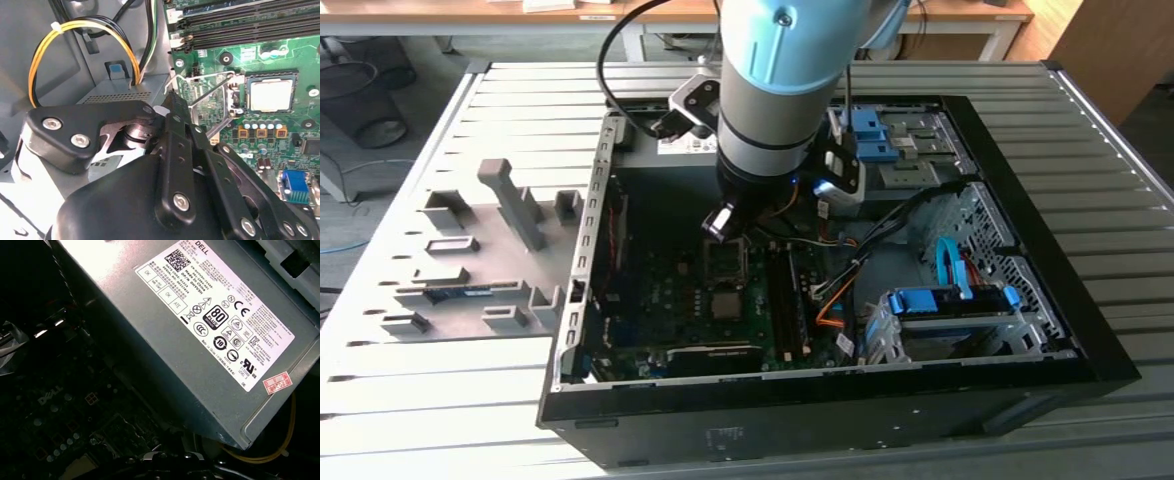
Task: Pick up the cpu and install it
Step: 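Close the cpu cover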
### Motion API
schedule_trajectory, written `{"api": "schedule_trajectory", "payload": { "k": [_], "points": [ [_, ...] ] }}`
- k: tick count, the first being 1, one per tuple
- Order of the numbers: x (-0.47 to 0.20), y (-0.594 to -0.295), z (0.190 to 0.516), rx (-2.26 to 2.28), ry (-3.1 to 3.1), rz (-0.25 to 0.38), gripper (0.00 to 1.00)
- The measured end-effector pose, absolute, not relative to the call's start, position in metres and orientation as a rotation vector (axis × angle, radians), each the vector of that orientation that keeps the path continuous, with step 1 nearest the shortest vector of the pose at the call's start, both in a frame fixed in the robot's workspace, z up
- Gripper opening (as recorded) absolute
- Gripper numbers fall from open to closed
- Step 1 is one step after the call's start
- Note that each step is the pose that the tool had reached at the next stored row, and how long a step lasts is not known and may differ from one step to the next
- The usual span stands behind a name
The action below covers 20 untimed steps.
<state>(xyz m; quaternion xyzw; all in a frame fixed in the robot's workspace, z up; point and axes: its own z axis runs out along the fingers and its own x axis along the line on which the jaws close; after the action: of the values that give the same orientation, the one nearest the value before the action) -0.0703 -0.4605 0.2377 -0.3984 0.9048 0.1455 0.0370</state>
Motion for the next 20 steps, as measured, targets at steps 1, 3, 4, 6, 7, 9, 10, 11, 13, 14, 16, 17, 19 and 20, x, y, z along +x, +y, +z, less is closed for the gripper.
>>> {"api": "schedule_trajectory", "payload": {
  "k": [1,3,4,6,7,9,10,11,13,14,16,17,19,20],
  "points": [
    [-0.07,-0.462,0.238,-1.225,2.777,0.447,0.1],
    [-0.07,-0.464,0.238,-1.23,2.775,0.447,0.1],
    [-0.07,-0.465,0.238,-1.232,2.774,0.447,0.1],
    [-0.07,-0.467,0.238,-1.237,2.773,0.447,0.1],
    [-0.07,-0.469,0.238,-1.24,2.772,0.448,0.1],
    [-0.07,-0.471,0.238,-1.244,2.77,0.448,0.1],
    [-0.071,-0.472,0.238,-1.247,2.769,0.448,0.1],
    [-0.071,-0.474,0.238,-1.249,2.769,0.448,0.1],
    [-0.071,-0.476,0.238,-1.254,2.767,0.448,0.1],
    [-0.071,-0.477,0.238,-1.257,2.767,0.446,0.1],
    [-0.071,-0.477,0.238,-1.264,2.771,0.432,0.1],
    [-0.071,-0.478,0.238,-1.27,2.777,0.416,0.1],
    [-0.071,-0.478,0.238,-1.284,2.795,0.368,0.1],
    [-0.071,-0.478,0.238,-1.291,2.803,0.344,0.1]
  ]
}}
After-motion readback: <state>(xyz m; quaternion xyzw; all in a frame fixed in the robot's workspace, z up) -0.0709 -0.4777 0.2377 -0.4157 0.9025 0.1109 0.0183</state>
